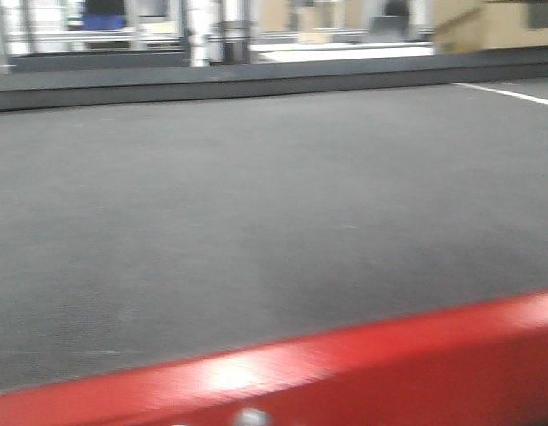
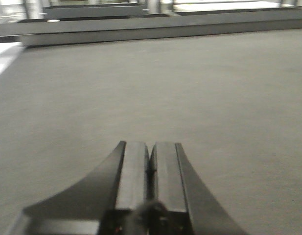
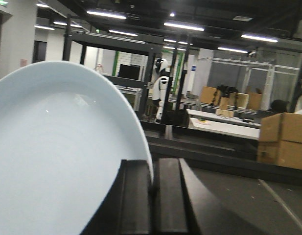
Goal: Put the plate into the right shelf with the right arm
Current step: 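Drive the base toward the steel shelf holding the plate in the right gripper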
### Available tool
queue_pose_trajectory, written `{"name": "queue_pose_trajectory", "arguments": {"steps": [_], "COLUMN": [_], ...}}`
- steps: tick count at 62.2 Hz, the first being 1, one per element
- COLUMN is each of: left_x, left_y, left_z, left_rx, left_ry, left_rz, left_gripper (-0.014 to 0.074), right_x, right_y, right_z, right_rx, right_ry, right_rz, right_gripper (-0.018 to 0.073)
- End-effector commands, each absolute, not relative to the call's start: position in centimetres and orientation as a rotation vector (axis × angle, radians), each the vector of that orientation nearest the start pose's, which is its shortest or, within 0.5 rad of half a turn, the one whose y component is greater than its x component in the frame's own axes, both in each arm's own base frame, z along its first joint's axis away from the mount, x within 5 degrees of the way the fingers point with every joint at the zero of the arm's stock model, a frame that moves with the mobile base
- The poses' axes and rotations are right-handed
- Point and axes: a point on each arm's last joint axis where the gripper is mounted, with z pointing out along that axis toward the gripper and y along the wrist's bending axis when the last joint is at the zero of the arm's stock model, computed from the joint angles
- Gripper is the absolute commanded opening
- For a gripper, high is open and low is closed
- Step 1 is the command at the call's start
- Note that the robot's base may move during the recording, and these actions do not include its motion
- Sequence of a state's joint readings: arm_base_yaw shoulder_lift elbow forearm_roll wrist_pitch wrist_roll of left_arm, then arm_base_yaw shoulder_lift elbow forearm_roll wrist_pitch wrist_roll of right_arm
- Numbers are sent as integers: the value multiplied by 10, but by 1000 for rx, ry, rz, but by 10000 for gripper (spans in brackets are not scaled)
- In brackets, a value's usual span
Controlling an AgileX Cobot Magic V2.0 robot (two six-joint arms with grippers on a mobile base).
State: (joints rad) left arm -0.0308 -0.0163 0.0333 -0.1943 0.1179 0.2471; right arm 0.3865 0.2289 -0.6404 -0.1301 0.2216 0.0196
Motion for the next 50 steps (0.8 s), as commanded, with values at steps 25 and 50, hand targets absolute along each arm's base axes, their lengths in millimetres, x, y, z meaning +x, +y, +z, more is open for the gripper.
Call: {"name": "queue_pose_trajectory", "arguments": {"steps": [25,50], "left_x": [56,56], "left_y": [-2,-2], "left_z": [198,198], "left_rx": [64,64], "left_ry": [1528,1528], "left_rz": [4,4], "left_gripper": [-47,-47], "right_x": [25,25], "right_y": [8,8], "right_z": [405,405], "right_rx": [-284,-284], "right_ry": [1148,1148], "right_rz": [223,223], "right_gripper": [28,28]}}
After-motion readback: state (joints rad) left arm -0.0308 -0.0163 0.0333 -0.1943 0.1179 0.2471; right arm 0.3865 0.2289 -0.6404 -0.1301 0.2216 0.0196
